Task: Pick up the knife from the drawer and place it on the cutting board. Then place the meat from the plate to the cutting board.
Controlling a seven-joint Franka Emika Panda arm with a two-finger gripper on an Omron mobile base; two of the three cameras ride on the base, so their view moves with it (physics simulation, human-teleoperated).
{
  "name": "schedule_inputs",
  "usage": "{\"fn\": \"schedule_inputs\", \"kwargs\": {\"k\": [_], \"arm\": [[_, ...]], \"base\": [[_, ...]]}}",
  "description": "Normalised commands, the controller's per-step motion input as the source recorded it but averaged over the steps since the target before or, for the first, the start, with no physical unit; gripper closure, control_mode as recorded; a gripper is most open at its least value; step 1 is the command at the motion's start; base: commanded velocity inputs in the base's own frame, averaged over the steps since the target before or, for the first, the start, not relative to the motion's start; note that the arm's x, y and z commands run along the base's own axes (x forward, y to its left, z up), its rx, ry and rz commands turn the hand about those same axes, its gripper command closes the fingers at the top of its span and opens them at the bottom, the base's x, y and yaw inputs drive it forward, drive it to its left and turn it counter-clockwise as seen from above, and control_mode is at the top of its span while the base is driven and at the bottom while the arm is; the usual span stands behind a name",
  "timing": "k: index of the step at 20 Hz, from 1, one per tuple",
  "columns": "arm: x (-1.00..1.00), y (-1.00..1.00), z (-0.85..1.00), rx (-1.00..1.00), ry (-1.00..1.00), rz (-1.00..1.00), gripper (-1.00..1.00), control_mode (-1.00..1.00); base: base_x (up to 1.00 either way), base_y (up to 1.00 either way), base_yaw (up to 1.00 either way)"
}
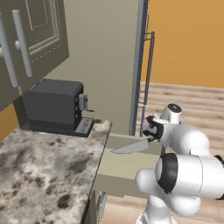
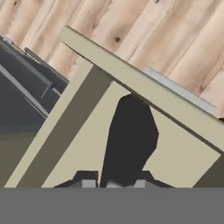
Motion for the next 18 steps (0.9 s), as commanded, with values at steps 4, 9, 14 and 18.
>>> {"fn": "schedule_inputs", "kwargs": {"k": [4, 9, 14, 18], "arm": [[-0.46, -0.27, 0.93, 0.08, 0.11, -0.22, 1.0, -1.0], [-0.83, -0.15, 0.6, 0.18, -0.01, -0.49, 1.0, -1.0], [-0.3, 0.0, 0.36, 0.01, -0.05, -0.3, 1.0, -1.0], [-0.26, -0.03, 0.44, 0.0, 0.03, -0.07, 1.0, -1.0]], "base": [[0.0, 0.0, 0.0], [0.0, 0.0, 0.0], [0.0, 0.0, 0.0], [0.0, 0.0, 0.0]]}}
